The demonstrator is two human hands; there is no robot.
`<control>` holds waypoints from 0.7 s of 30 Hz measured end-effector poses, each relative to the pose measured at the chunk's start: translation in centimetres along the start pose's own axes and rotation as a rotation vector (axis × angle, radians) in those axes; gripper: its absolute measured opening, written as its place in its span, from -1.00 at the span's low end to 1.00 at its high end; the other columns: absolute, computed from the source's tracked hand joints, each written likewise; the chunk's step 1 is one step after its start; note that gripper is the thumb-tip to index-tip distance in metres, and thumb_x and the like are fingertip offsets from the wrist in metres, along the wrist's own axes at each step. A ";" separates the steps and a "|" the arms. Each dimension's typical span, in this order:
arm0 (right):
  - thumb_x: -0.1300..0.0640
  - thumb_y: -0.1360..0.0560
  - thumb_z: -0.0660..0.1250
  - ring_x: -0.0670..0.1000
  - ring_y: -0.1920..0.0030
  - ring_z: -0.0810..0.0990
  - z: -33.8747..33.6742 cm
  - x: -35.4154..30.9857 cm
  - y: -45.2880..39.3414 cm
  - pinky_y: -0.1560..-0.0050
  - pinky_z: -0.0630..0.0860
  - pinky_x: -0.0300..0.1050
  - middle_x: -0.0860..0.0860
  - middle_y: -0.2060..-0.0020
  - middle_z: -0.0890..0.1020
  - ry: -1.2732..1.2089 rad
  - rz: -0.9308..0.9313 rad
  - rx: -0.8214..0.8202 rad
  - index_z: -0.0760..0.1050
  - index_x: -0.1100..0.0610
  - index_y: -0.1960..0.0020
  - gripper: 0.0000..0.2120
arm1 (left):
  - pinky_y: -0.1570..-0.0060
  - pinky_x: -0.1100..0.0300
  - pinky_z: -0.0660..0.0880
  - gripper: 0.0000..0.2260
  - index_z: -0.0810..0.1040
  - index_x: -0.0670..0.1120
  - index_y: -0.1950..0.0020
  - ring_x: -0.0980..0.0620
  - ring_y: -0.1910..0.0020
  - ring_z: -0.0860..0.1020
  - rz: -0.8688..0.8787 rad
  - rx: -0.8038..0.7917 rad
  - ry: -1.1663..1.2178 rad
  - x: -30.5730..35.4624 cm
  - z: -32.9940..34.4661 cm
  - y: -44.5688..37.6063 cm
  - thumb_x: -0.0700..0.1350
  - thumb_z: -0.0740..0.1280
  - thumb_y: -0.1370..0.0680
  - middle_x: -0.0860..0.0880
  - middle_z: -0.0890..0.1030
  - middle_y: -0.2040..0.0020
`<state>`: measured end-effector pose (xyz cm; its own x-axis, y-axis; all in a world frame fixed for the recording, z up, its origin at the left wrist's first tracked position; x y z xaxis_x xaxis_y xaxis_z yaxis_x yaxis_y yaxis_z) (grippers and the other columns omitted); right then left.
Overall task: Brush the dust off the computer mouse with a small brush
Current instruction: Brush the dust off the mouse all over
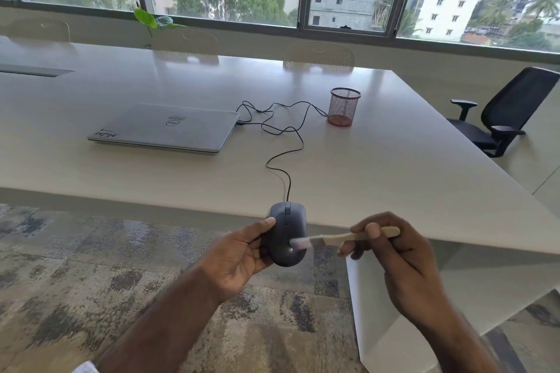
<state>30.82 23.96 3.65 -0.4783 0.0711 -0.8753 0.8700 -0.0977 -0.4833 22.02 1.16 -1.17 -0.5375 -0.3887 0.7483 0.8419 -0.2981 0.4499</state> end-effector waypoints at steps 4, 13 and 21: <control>0.17 -0.63 0.20 0.04 0.22 0.72 -0.2 0.6 -0.5 0.17 0.62 -0.19 0.15 0.25 0.74 0.034 0.003 0.133 0.59 0.18 0.01 -0.81 | -0.36 -0.21 0.53 -0.62 0.64 -0.27 -0.15 -0.25 -0.15 0.69 0.010 -0.028 -0.016 0.1 0.2 0.0 -0.17 0.51 -0.37 -0.29 0.75 -0.08; 0.13 -0.62 0.28 0.10 0.27 0.69 0.6 0.7 1.7 0.15 0.61 -0.12 0.12 0.33 0.71 0.050 0.015 0.018 0.62 0.09 0.06 -0.84 | -0.04 -0.06 0.65 -0.54 0.58 -0.31 -0.23 -0.22 -0.04 0.72 0.058 -0.016 0.035 0.2 0.2 0.0 -0.18 0.50 -0.37 -0.26 0.76 0.02; 0.09 -0.62 0.25 0.00 0.25 0.69 0.7 0.6 1.1 0.15 0.60 -0.23 0.10 0.29 0.73 0.078 -0.042 0.134 0.60 0.09 0.06 -0.82 | 0.00 -0.01 0.65 -0.55 0.60 -0.26 -0.21 -0.13 0.05 0.77 0.068 -0.023 0.031 0.1 0.1 -0.5 -0.16 0.53 -0.36 -0.23 0.77 -0.01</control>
<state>31.42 23.18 2.62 -0.4982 0.1546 -0.8532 0.8232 -0.2246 -0.5214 21.56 1.35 -1.23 -0.4803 -0.4357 0.7612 0.8756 -0.2894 0.3868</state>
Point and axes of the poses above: each hand's wrist, its own y-axis away from the middle knuckle, its own z-axis out of the palm, x = y × z, the point moved 1 cm from there along -y, towards the middle knuckle
